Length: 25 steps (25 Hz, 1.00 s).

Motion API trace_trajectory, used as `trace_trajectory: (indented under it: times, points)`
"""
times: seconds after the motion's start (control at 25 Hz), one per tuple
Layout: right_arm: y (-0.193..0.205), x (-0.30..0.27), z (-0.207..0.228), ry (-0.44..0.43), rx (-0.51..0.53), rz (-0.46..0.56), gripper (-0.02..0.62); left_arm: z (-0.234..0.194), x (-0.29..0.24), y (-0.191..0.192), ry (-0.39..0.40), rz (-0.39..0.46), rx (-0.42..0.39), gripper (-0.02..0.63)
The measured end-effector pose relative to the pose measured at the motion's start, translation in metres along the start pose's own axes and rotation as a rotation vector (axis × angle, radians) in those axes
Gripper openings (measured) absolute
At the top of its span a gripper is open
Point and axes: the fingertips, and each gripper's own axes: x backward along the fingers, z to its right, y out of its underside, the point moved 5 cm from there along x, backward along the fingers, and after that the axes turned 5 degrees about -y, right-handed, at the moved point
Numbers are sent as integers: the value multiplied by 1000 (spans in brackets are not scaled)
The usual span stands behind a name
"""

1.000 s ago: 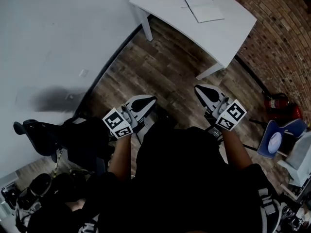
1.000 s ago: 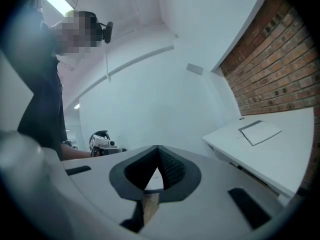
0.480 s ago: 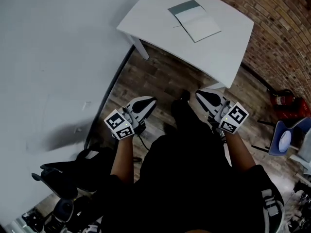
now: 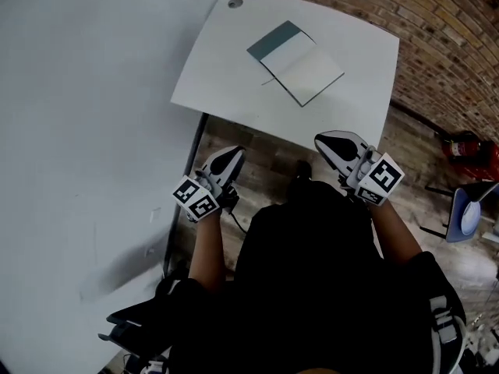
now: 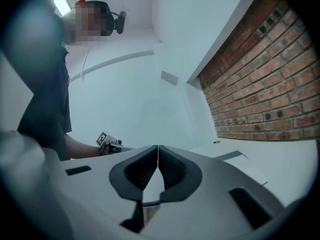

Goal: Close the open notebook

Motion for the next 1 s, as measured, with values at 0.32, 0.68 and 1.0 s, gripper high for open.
trace_trajectory:
  times: [0.32, 0.68, 1.0]
  points:
    - [-9, -8, 64, 153, -38, 38, -2, -59, -80, -42, 40, -89, 17, 15]
    - [-16, -44, 112, 460, -95, 81, -2, -165, -171, -25, 277, -286, 276, 17]
    - [-2, -94, 107, 653, -118, 53, -2, -222, -213, -9, 279, -445, 494, 101]
